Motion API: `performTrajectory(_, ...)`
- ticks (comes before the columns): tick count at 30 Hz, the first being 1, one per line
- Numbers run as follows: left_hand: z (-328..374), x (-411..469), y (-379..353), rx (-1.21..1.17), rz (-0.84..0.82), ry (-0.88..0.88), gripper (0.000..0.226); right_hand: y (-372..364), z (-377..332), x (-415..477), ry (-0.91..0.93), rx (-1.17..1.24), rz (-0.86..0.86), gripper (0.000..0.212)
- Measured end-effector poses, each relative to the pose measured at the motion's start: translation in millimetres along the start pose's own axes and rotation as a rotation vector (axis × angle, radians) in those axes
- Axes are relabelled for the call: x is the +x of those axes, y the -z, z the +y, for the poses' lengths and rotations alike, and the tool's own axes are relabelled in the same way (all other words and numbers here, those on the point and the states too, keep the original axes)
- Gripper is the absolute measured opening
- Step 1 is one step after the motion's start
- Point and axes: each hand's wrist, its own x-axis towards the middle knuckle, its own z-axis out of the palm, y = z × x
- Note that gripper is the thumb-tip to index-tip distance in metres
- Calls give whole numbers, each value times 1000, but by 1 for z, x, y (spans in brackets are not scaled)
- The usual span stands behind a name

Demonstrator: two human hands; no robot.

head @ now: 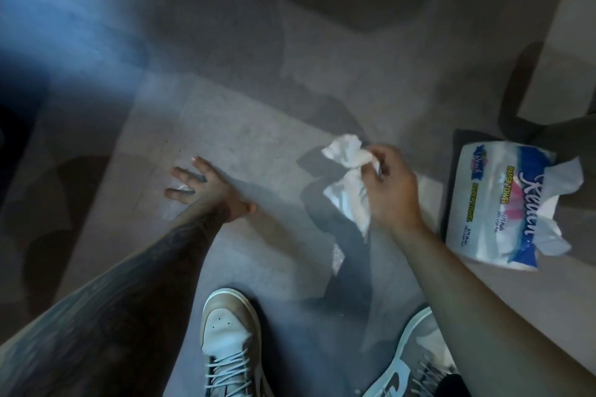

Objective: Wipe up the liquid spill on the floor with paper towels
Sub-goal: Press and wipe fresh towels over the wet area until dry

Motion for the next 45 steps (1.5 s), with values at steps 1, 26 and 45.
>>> performTrajectory(1, 0, 0, 0, 12, 12, 9, 153, 6, -12, 8, -95, 131, 51, 22)
performTrajectory(26, 1, 6, -4, -7, 23, 29, 152, -18, 66, -2, 210, -629, -215, 73)
performTrajectory(45, 1, 1, 2, -10, -5, -27, 150, -5, 65, -7, 501, -769, -435, 64)
